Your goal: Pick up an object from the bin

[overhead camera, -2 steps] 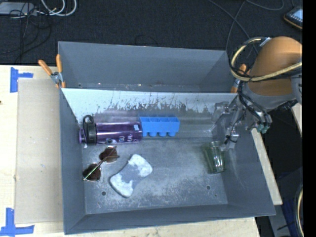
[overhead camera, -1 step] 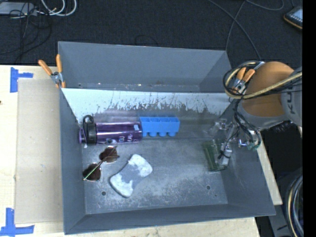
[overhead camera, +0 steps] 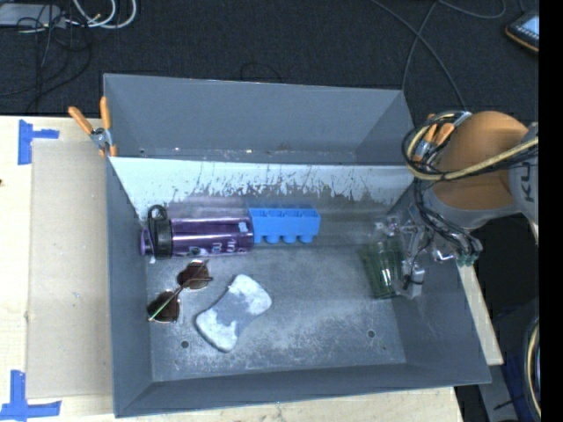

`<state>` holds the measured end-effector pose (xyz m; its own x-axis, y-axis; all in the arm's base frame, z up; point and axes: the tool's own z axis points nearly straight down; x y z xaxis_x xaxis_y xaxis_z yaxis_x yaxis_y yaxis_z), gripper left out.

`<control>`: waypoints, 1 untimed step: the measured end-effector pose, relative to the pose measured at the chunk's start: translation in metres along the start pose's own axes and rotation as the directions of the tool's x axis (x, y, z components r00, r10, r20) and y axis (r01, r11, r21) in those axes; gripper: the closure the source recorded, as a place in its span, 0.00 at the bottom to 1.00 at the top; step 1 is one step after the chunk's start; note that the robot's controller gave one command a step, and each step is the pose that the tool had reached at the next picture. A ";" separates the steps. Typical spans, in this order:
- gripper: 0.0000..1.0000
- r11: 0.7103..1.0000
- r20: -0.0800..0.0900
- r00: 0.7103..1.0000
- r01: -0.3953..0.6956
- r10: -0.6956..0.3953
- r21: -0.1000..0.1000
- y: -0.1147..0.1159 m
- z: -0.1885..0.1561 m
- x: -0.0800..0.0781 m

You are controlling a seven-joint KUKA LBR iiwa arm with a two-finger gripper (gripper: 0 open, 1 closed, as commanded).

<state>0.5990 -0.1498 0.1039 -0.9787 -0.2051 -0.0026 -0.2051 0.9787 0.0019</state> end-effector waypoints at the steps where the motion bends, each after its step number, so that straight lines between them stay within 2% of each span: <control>1: 0.00 0.989 -0.007 0.989 0.149 -0.149 -0.009 0.011 0.002 0.016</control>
Offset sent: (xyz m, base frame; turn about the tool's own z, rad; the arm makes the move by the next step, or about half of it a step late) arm 0.0076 0.0278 -0.0339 -1.0861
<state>0.5815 -0.1421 0.1019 -0.9374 -0.3483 0.0043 -0.3483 0.9373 0.0102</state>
